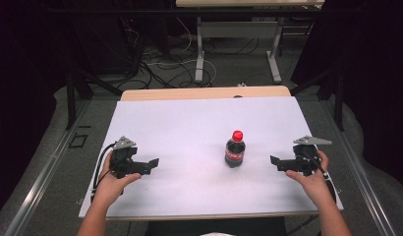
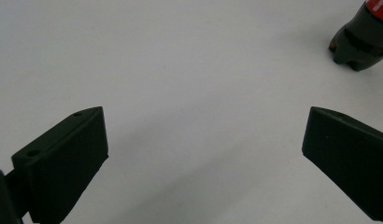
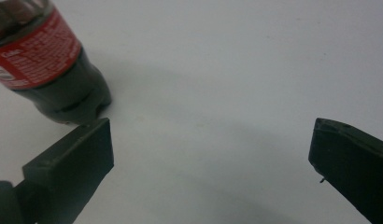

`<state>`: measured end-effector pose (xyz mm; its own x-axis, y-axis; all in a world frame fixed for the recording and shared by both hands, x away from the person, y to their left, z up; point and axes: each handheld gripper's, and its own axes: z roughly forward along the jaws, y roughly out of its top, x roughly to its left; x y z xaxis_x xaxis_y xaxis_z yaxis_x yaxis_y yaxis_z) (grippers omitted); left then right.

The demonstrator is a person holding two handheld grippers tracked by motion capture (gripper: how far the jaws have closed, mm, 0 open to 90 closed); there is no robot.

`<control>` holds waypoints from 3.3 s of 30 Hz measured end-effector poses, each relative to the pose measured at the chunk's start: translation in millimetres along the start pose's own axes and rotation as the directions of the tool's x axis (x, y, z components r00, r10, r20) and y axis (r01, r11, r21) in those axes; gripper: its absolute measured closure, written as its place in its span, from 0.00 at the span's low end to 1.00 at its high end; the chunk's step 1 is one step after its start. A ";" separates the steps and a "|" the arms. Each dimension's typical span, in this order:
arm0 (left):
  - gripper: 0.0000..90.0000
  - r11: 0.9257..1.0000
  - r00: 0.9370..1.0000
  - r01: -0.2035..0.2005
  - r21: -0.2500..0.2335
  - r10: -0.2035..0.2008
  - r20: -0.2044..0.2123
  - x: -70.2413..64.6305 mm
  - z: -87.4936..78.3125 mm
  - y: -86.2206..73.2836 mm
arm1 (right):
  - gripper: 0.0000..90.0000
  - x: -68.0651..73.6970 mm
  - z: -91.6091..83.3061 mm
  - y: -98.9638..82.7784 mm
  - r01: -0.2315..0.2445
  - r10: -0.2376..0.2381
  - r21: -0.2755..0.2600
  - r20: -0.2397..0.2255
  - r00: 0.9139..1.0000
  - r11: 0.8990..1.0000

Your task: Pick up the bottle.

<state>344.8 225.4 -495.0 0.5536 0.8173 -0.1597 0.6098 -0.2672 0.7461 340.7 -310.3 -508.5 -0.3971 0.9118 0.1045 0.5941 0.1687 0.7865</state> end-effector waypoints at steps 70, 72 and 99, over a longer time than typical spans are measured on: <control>0.01 0.997 0.997 -0.080 0.002 0.080 -0.008 -16.5 -2.3 -2.4 | 0.31 95.6 74.4 28.0 0.221 -0.221 -0.025 -0.214 0.951 0.975; 0.02 0.996 0.996 -0.086 0.004 0.086 -0.002 -18.7 -1.7 -1.7 | 0.31 96.9 72.0 28.3 0.229 -0.228 -0.022 -0.217 0.949 0.973; 0.07 0.990 0.987 -0.132 -0.045 0.135 0.084 -48.3 2.1 6.3 | 0.34 147.8 42.4 38.5 0.413 -0.408 -0.054 -0.322 0.855 0.909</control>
<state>323.1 183.1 -483.9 0.6766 0.7280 -0.1108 0.5052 -0.3494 0.7891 334.5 -153.2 -488.6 -0.8067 0.5899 -0.0353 0.3384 0.5101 0.7907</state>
